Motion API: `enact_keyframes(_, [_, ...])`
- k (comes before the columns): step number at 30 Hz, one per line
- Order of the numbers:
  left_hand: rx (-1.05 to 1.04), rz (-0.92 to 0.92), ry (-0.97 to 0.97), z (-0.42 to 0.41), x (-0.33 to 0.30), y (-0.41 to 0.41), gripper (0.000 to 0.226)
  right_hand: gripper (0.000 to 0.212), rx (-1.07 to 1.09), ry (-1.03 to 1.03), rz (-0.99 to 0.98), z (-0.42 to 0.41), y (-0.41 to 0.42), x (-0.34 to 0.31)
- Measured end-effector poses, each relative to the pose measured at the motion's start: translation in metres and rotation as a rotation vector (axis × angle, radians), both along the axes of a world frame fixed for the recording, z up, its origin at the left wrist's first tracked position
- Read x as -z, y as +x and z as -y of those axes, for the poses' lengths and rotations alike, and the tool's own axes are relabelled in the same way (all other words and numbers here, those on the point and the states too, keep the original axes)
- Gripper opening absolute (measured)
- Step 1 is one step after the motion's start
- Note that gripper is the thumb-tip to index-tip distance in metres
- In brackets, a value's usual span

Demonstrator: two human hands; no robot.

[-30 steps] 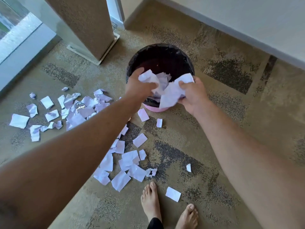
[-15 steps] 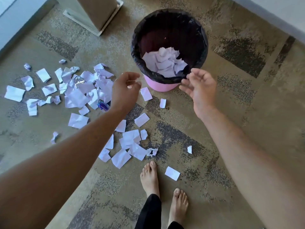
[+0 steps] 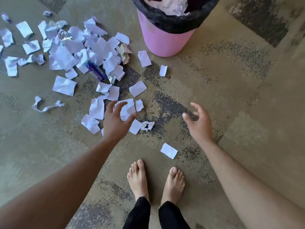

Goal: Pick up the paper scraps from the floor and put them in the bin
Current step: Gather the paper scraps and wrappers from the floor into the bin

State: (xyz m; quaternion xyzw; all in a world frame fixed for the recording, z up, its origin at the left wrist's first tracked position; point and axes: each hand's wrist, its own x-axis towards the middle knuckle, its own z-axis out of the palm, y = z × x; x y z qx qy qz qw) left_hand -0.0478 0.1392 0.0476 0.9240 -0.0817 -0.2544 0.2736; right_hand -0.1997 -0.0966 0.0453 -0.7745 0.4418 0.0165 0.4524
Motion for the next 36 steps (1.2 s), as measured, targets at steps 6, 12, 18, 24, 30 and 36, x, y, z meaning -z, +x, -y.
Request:
enact_keyframes(6, [-0.071,0.017,0.202,-0.044,0.078,-0.031,0.072,0.043,0.046,-0.133,-0.195,-0.006,-0.059,0.078])
enact_keyframes(12, [-0.125,-0.034,0.277,-0.075,0.133,-0.032,0.085,0.048,-0.104,-0.214,-0.268,-0.011,-0.071,0.136])
enact_keyframes(18, [-0.084,0.084,0.327,-0.063,0.156,-0.043,0.043,0.019,-0.147,-0.337,-0.228,-0.011,-0.073,0.152])
enact_keyframes(24, [-0.113,0.118,0.178,-0.068,0.154,-0.034,0.029,0.026,-0.118,-0.301,-0.182,-0.023,-0.081,0.142])
enact_keyframes(30, [-0.201,-0.033,0.025,-0.048,0.129,-0.041,0.037,0.052,-0.433,-0.027,-0.113,-0.070,-0.097,0.129])
enact_keyframes(36, [0.014,-0.191,-0.053,-0.030,0.123,-0.048,0.069,0.065,-0.729,-0.120,-0.193,-0.091,-0.100,0.142])
